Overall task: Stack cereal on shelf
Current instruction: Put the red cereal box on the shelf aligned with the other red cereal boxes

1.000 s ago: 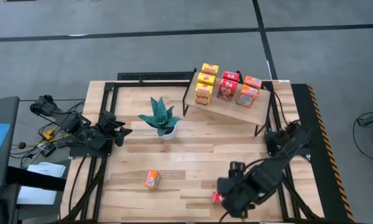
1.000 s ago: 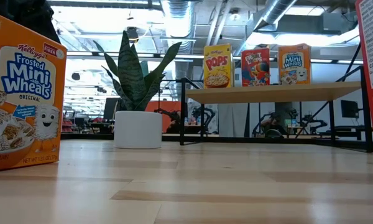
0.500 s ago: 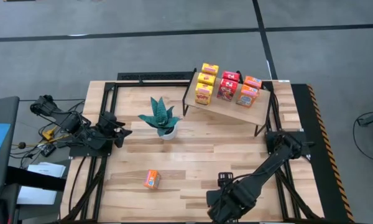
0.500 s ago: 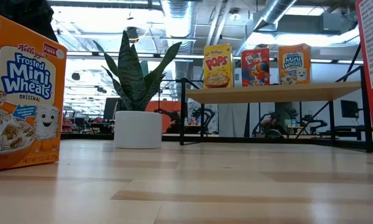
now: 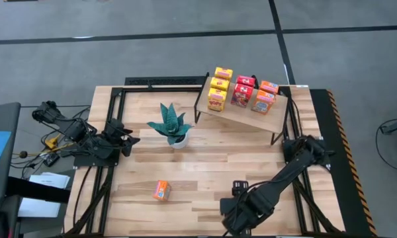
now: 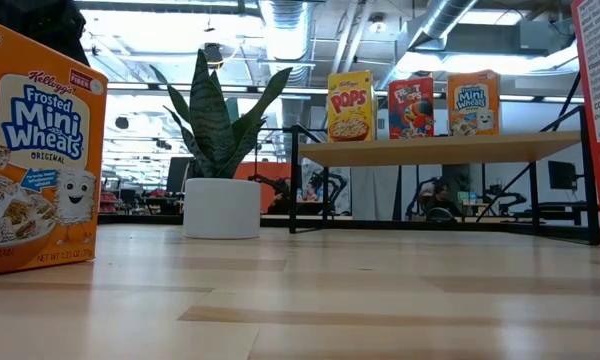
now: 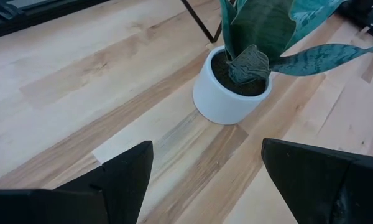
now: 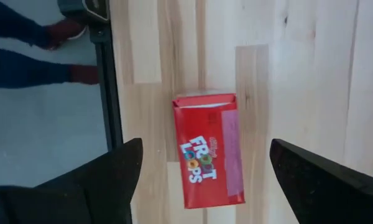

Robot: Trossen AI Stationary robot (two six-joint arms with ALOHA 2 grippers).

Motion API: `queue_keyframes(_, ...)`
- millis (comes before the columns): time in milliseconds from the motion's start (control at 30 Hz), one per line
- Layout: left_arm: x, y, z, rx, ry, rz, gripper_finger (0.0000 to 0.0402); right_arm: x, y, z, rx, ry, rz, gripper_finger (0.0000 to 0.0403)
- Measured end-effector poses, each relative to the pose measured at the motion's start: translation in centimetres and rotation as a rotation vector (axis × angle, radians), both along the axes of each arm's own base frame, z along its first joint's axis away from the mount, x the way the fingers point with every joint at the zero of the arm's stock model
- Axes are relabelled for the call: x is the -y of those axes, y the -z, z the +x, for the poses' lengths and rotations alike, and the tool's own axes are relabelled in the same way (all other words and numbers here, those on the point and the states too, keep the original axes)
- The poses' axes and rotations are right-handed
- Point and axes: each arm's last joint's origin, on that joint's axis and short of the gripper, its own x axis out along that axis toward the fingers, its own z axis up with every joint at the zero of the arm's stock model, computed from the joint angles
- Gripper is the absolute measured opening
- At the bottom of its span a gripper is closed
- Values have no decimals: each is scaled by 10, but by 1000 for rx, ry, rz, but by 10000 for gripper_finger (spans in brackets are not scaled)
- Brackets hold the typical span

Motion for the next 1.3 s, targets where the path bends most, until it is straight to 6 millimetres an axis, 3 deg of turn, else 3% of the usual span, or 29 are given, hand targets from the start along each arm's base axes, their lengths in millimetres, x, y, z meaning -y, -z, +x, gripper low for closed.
queue_keyframes(200, -1, 0, 0, 16, -24, -2, 293, 8, 9, -9, 27, 22, 28, 374)
queue_keyframes(833, -1, 0, 0, 5, -18, 9, 293, 13, 27, -1, 30, 11, 90, 370)
queue_keyframes(1300, -1, 1, -1, -4, -15, 18, 293, 15, 28, 0, 5, 34, 111, 272)
